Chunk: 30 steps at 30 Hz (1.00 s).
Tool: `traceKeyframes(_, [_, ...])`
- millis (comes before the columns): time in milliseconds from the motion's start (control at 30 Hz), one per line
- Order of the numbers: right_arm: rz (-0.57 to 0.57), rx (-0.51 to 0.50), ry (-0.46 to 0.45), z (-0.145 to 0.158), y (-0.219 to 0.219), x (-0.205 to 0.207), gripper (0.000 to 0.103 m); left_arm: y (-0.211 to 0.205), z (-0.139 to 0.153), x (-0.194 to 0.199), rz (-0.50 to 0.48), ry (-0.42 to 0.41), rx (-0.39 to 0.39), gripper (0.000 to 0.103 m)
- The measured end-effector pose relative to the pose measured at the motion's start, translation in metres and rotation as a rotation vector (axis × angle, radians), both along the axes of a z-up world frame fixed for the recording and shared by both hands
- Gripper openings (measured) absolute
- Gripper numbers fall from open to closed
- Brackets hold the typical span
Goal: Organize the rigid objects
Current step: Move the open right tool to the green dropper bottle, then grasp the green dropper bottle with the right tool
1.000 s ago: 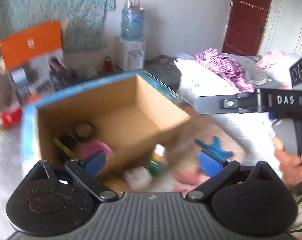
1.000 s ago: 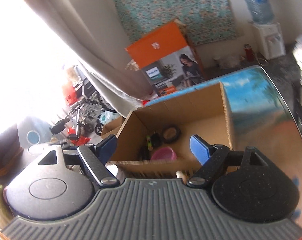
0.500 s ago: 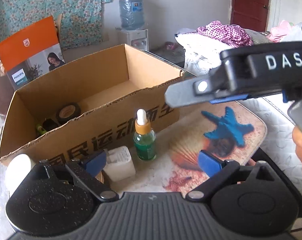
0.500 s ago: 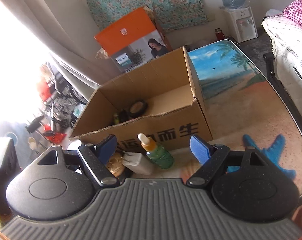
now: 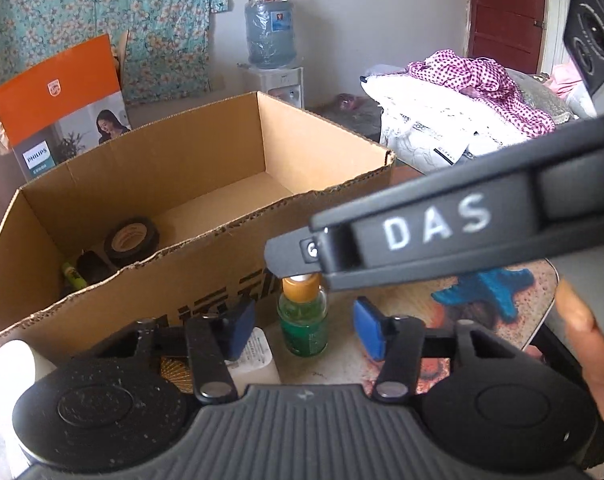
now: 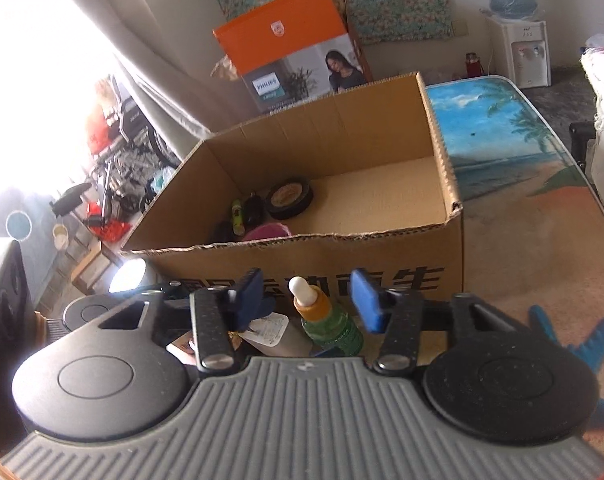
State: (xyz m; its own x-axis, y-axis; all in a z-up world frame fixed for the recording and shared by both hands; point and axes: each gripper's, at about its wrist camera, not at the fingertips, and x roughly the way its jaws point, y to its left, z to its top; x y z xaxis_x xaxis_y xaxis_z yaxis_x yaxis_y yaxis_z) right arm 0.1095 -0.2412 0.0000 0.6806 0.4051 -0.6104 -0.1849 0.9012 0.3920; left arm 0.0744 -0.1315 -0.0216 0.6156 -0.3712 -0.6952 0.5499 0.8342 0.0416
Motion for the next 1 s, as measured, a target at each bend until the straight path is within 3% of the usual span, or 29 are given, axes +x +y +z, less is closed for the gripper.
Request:
traceKeyframes(67, [0.007,-0.012,0.01,-0.003,0.002,0.005,0.023,0.0,-0.002,0.002,-0.007,0.014,-0.008,0.045])
traceKeyframes(233, [0.023,-0.017,0.003,-0.003,0.004,0.009,0.011,0.001,-0.005,0.005,-0.023,0.044,-0.045,0.044])
traceKeyframes(600, [-0.007,-0.062,0.019,0.002,-0.014,-0.004,0.011,-0.011,-0.005,-0.008,-0.085,0.025,-0.09,0.044])
traceKeyframes(733, [-0.025,-0.058,0.02,0.001,-0.022,-0.007,0.011,-0.017,-0.007,-0.012,-0.08,-0.047,-0.034,0.045])
traceKeyframes(1000, [-0.017,-0.051,0.022,0.001,-0.024,-0.007,0.013,-0.032,-0.027,-0.001,-0.092,-0.03,0.047,0.043])
